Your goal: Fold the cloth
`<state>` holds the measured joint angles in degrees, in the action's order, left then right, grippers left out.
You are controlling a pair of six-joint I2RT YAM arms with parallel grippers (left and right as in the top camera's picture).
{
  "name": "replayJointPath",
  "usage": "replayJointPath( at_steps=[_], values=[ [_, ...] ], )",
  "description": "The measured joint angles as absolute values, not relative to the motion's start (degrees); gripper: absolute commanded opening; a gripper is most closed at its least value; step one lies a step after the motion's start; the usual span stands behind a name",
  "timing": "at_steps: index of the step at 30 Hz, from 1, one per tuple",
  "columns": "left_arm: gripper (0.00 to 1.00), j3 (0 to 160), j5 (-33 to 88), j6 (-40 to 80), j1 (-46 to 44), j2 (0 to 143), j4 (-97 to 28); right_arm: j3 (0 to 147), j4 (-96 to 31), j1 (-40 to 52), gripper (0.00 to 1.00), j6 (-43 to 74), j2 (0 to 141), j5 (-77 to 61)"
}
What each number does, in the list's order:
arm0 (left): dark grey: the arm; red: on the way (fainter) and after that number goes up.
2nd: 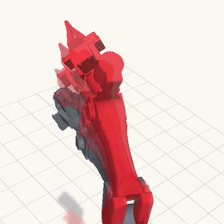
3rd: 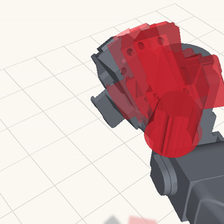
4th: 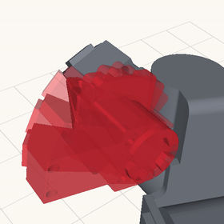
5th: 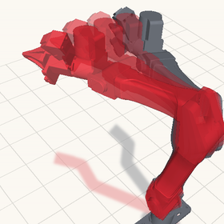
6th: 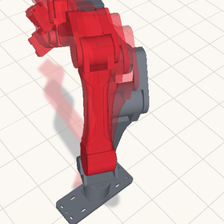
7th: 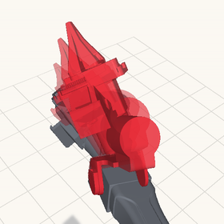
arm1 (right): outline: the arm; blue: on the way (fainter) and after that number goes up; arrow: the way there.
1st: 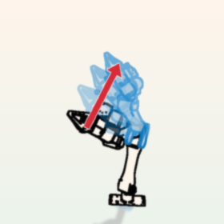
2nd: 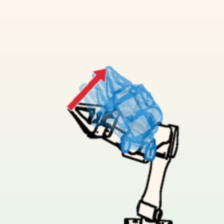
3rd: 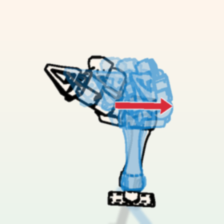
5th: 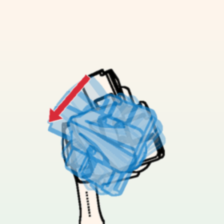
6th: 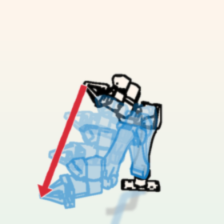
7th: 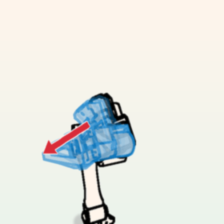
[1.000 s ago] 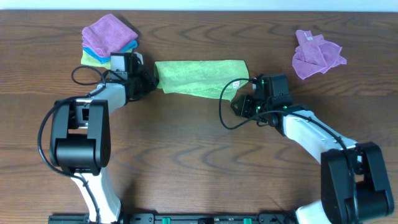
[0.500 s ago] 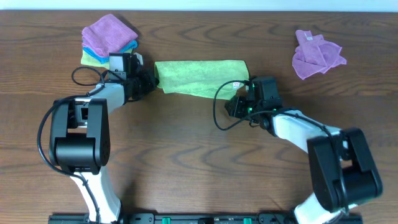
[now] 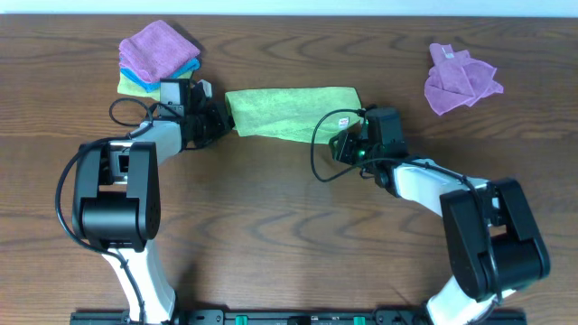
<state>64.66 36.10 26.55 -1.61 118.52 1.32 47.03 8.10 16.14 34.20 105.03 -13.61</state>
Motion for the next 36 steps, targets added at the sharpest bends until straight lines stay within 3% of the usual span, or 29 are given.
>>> replayJointPath(
  at_steps=[9, 19, 24, 26, 27, 36],
  values=[
    [0.06, 64.6, 37.1, 26.5, -1.6, 118.7, 1.3, 47.7, 13.3, 16.1, 0.36, 36.4, 108.0, -13.4],
    [0.06, 64.6, 37.4, 26.5, -1.6, 118.7, 1.3, 47.9, 14.0, 16.2, 0.36, 37.1, 108.4, -14.2],
    [0.06, 64.6, 37.4, 26.5, -1.6, 118.7, 1.3, 47.9, 13.4, 17.6, 0.2, 37.5, 108.6, -14.5],
    [0.06, 64.6, 37.5, 26.5, -1.6, 118.7, 1.3, 47.9, 13.4, 18.2, 0.05, 37.6, 108.8, -14.7],
    [0.06, 64.6, 37.6, 26.5, -1.6, 118.7, 1.3, 47.9, 13.0, 18.4, 0.01, 38.1, 109.1, -14.9],
    [0.06, 64.6, 40.5, 25.2, -1.1, 118.7, 0.0, 47.8, 12.3, 18.1, 0.01, 37.1, 108.6, -15.9]
  ],
)
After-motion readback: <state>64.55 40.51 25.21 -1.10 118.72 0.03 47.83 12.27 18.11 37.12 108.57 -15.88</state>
